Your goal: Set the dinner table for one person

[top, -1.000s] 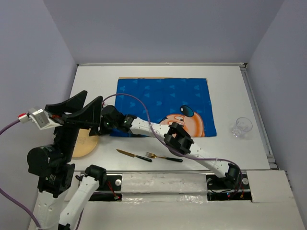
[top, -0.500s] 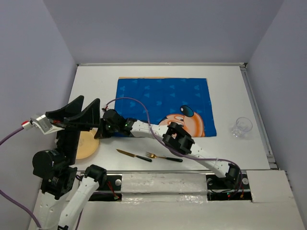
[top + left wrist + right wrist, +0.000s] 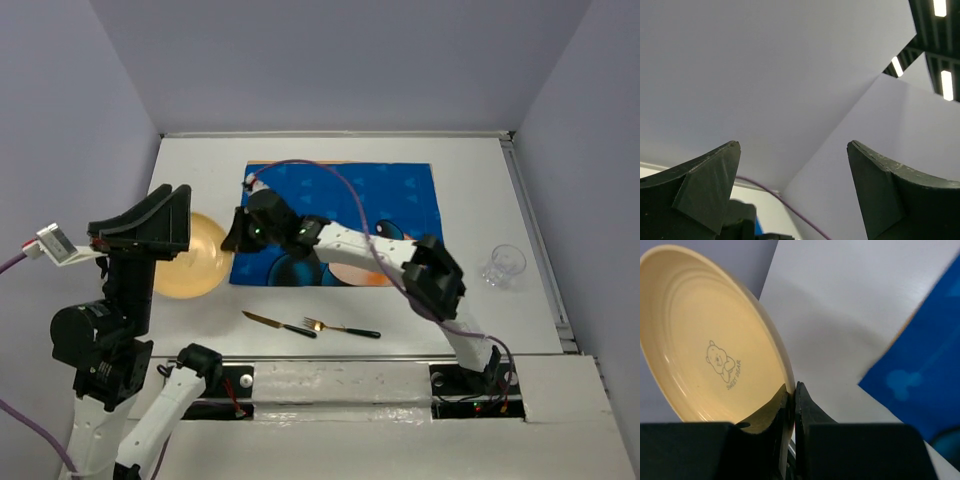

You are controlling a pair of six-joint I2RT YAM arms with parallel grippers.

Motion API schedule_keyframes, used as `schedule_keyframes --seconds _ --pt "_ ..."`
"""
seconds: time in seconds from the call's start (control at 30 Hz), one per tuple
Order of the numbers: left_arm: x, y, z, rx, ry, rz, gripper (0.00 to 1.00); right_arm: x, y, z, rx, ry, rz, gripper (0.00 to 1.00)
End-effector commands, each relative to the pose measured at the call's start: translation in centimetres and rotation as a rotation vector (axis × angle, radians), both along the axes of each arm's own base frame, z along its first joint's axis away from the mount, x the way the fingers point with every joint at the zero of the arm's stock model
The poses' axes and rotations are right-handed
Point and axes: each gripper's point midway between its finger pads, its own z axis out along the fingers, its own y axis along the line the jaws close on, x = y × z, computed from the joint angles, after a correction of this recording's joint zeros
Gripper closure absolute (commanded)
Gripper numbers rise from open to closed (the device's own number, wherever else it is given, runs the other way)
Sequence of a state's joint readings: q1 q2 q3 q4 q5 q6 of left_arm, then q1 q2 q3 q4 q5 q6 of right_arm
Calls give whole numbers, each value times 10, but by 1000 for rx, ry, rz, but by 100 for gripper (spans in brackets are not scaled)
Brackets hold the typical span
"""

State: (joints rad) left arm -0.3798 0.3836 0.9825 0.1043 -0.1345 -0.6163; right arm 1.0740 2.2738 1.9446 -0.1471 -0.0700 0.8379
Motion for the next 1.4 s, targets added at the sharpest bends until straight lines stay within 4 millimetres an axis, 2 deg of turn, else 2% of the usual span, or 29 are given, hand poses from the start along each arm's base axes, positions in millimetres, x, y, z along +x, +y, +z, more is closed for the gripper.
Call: schedule_keyframes --seconds 0.0,0.03,0.07,0.1,0.17,0.2,0.23,0.27,0.3,0.33,0.4,0.57,0.77,0.83,0.93,1.0,1.03,1.07,1.13,1.2,1.37 --pt "12 -30 25 -204 35 -232 1 78 -99 26 -22 -76 -239 100" --pt "17 -40 25 -224 63 -288 1 90 -141 19 -59 -65 -310 100" --pt "21 -44 24 -216 72 -297 1 101 -154 42 -26 -91 -345 100" --pt "21 -46 27 -245 79 -320 1 100 -182 12 -93 -62 -371 100" --pt "22 -56 25 -229 86 -373 1 109 -222 6 -111 -40 -435 100" --pt "21 -57 27 -235 78 -382 1 112 -241 15 -97 -48 -456 100" --pt "22 -59 26 -234 77 -392 1 119 -271 -4 -139 -23 -490 100" --pt "21 -59 27 -233 70 -397 1 121 -286 -1 -135 -22 -510 100" --pt "20 -60 29 -230 61 -399 1 123 -298 -5 -146 -17 -518 100" --pt "17 -59 35 -215 43 -396 1 128 -319 -15 -169 -3 -553 100" --pt "16 -62 39 -200 37 -408 1 127 -328 -20 -172 11 -539 100" --pt "18 -68 33 -194 33 -436 1 136 -350 -42 -196 62 -559 100" --pt "15 -65 32 -131 15 -393 1 140 -352 -53 -191 91 -541 100" --pt "23 -55 19 -89 52 -300 1 142 -351 -56 -181 110 -533 100" --pt "33 -48 -11 -49 114 -222 1 143 -357 -60 -189 119 -549 100" --pt "39 -34 -38 -19 135 -126 1 143 -363 -65 -197 129 -560 100" --pt "48 -30 -61 -2 178 -81 1 145 -367 -65 -197 130 -565 100" --pt "46 -25 -68 22 173 -50 1 145 -367 -66 -199 132 -562 100" --pt "55 -19 -97 50 235 4 1 146 -373 -72 -217 140 -575 100" --pt "59 -16 -115 96 268 39 1 149 -378 -77 -231 150 -588 99" --pt "74 -17 -161 217 353 82 1 150 -379 -91 -264 168 -577 85"
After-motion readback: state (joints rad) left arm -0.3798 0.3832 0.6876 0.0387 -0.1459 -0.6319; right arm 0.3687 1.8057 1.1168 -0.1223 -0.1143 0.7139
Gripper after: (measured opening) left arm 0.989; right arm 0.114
